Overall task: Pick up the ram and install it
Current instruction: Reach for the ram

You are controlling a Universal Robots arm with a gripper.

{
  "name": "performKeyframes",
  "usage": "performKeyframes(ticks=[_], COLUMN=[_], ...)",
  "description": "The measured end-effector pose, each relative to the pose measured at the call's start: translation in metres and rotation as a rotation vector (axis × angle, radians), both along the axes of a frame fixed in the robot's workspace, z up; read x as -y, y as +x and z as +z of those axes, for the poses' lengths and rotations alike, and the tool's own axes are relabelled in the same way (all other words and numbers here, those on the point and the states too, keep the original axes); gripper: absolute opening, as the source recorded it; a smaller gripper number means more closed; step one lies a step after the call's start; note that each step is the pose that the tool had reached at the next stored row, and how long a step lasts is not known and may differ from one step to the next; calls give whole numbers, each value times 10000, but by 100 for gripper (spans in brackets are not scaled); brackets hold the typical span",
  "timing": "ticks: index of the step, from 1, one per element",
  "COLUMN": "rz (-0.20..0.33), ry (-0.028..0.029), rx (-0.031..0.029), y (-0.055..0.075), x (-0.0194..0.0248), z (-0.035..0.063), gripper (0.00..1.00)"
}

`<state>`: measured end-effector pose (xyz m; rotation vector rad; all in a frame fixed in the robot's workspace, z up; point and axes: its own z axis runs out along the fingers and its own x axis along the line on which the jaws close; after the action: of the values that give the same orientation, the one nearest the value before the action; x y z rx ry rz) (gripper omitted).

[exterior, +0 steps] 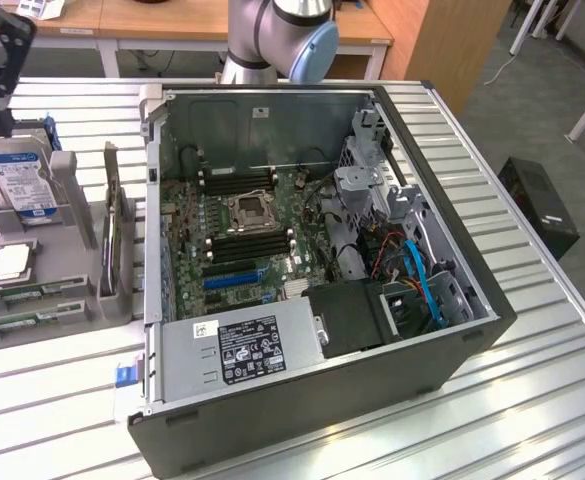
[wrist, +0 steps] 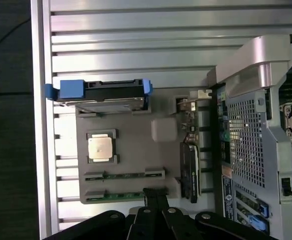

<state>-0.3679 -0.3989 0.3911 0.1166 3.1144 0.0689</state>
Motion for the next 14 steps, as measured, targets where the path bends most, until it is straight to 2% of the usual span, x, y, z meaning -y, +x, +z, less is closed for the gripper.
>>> performKeyframes(ticks=[6, 14], rz=[-1, -1], ry=[0, -1], rx=[-14, -16], y=[-188, -210], x=[0, 4], z=[-5, -5], gripper=[11, 11])
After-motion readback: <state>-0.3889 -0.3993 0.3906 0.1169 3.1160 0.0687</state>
